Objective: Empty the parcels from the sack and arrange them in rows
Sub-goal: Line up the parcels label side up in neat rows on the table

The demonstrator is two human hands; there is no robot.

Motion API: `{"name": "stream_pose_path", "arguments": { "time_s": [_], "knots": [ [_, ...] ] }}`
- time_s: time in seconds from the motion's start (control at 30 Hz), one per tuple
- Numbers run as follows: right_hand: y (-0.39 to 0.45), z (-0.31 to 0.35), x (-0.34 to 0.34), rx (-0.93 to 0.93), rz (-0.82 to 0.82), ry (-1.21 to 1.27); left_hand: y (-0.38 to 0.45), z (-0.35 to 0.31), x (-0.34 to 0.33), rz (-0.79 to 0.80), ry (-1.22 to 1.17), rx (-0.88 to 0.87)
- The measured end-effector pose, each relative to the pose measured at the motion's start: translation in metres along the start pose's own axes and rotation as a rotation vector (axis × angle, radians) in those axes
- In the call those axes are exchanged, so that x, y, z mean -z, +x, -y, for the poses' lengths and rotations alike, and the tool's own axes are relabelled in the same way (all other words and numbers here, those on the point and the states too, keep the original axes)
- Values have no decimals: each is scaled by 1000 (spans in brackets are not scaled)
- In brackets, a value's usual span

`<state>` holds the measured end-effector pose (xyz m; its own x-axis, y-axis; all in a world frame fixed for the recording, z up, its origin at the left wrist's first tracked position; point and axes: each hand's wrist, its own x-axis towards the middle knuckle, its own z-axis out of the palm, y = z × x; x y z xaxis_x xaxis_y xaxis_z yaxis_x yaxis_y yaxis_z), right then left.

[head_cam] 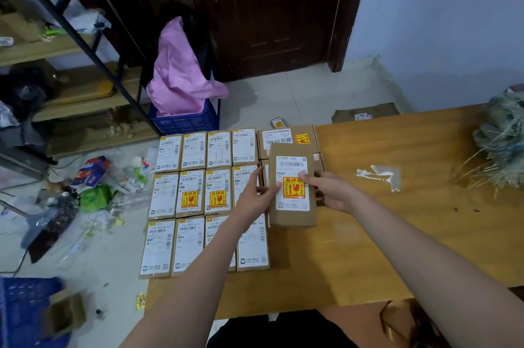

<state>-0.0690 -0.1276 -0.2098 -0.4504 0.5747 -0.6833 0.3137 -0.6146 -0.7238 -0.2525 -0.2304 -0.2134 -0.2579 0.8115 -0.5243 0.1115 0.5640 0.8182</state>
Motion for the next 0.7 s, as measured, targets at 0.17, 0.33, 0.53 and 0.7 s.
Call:
{"name": "stream_pose_path", "arguments": {
  "time_s": [0.17,0.33,0.53,0.7],
  "knots": [
    [-11,-26,5,-71,-5,-117,-5,40,17,-123,655,-253],
    [-14,-51,1,-175,30,-123,-14,77,29,-16,1030,-147],
    [-2,-75,-16,-301,25,-137,-15,95,33,58,1068,-31],
    [20,-86,-30,-336,-51,-138,-10,101,35,86,1021,7]
  ]
}}
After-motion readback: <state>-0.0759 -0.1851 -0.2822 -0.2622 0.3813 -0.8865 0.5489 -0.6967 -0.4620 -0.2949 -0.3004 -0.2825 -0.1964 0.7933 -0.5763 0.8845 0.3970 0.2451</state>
